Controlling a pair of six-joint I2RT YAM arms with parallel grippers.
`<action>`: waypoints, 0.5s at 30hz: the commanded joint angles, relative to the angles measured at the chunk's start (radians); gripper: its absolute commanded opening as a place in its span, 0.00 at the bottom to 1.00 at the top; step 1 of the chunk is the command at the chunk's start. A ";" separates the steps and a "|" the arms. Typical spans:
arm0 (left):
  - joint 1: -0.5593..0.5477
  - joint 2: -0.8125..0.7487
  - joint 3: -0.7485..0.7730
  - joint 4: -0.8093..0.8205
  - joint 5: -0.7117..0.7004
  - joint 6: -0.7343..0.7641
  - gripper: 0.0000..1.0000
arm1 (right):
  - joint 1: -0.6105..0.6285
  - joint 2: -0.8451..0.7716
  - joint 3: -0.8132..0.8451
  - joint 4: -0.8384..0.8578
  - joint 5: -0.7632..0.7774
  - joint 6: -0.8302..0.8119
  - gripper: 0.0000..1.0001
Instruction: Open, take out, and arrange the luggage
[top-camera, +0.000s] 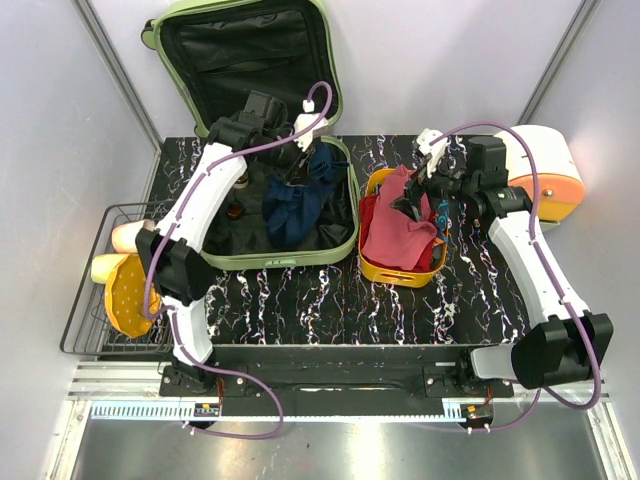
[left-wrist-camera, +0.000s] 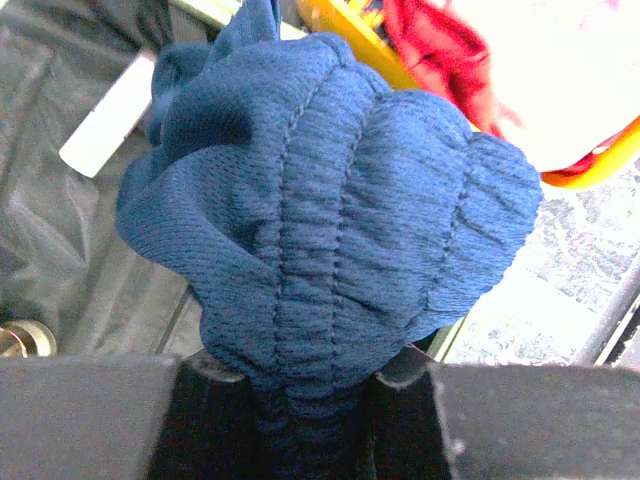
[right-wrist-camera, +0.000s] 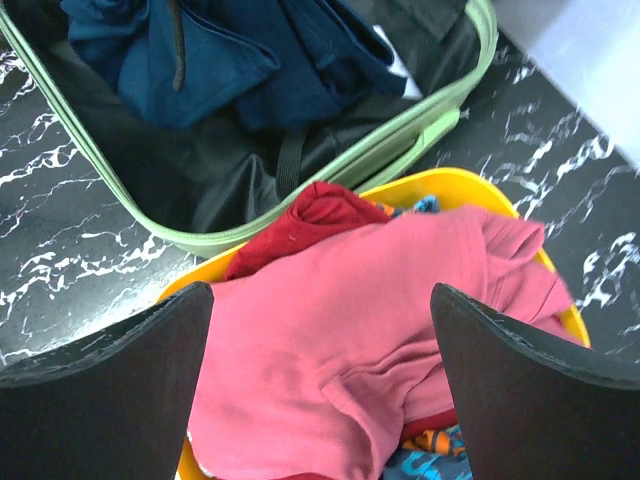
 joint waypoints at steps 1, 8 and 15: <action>-0.039 -0.115 0.130 0.008 0.072 0.027 0.00 | -0.003 -0.058 -0.029 0.183 -0.098 -0.049 1.00; -0.161 -0.139 0.255 -0.007 0.141 -0.019 0.00 | -0.003 -0.152 -0.043 0.191 -0.130 -0.047 1.00; -0.292 -0.197 0.240 0.026 0.250 -0.001 0.00 | -0.003 -0.314 -0.116 0.224 -0.251 -0.148 1.00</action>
